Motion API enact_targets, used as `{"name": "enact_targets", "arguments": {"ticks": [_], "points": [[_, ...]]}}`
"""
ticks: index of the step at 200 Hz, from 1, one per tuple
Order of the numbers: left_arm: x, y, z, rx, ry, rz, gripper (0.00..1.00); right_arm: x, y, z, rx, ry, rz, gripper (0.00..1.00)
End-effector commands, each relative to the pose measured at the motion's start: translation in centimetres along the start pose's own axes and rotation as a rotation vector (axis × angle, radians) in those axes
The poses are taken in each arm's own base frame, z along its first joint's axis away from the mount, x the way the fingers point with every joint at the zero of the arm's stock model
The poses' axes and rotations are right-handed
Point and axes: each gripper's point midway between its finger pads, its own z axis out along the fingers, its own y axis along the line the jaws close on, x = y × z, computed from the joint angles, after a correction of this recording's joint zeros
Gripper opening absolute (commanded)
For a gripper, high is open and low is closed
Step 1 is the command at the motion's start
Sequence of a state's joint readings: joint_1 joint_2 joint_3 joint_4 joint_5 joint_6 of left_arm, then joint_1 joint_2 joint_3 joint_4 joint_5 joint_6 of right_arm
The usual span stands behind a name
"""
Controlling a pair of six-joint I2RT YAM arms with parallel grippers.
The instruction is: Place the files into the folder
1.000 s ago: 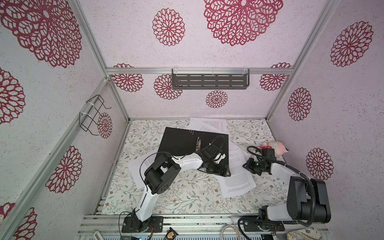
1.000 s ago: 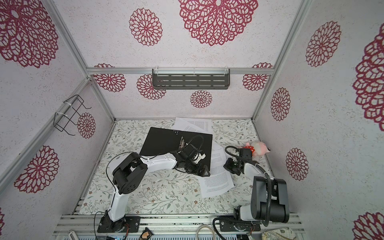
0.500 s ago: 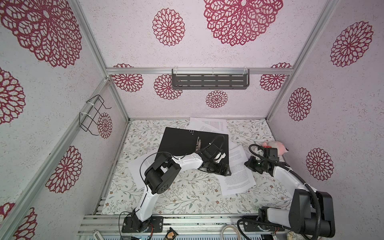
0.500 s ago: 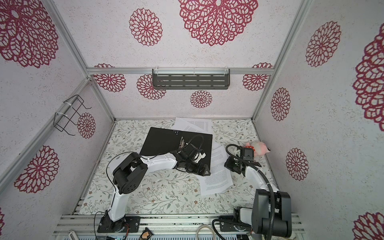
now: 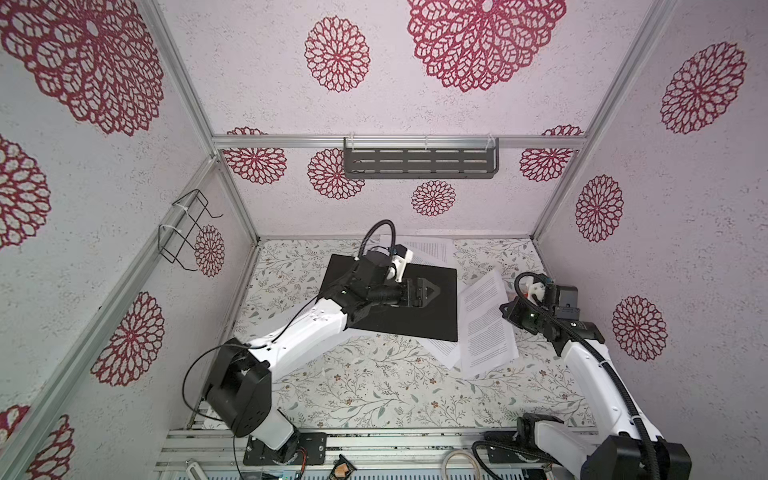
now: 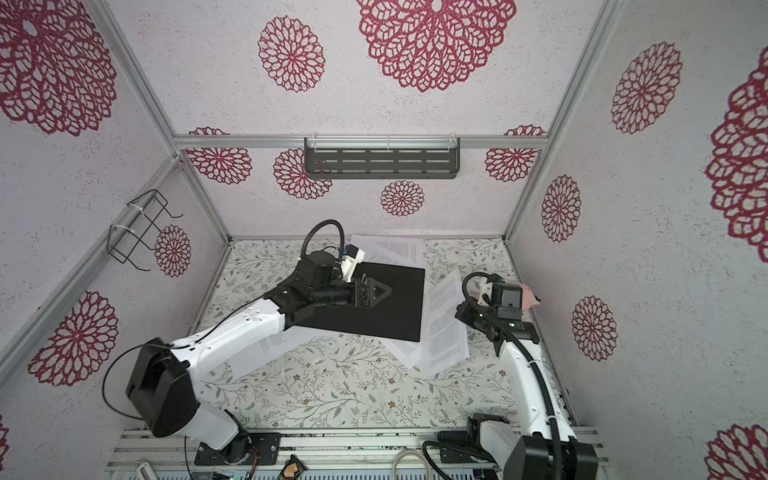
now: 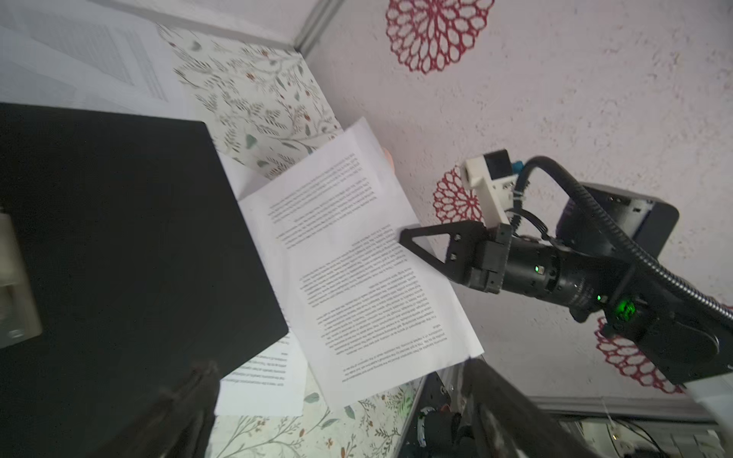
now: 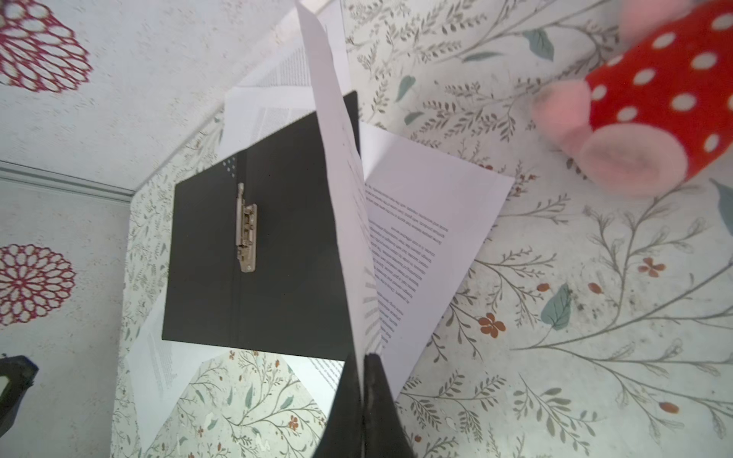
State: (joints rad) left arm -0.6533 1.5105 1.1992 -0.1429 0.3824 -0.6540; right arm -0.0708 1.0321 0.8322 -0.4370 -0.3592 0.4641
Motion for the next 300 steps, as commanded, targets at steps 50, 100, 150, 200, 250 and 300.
{"name": "enact_targets", "arguments": {"ticks": [50,100,150,200,250,300], "points": [[0.0,6.3,-10.8,-0.400,-0.127,0.141,0.99,-4.1,7.3,-1.8,-0.117,-0.102,-0.035,0.00],[0.6,5.9,-13.8,-0.408,-0.192,0.246,0.99,-5.3,13.9,1.1,-0.225,-0.111,-0.061,0.00],[1.7,7.1,-13.9,-0.427,-0.214,0.265,0.99,-5.9,20.0,4.7,-0.330,-0.088,-0.062,0.00],[1.9,6.9,-14.1,-0.423,-0.207,0.282,0.99,-6.4,20.3,8.8,-0.310,-0.079,-0.033,0.00],[2.0,6.9,-14.1,-0.418,-0.201,0.286,0.99,-4.8,10.4,15.6,-0.112,-0.068,0.049,0.00],[2.3,7.0,-13.8,-0.412,-0.187,0.280,0.99,-1.4,6.7,19.9,-0.070,-0.011,0.049,0.00]]}}
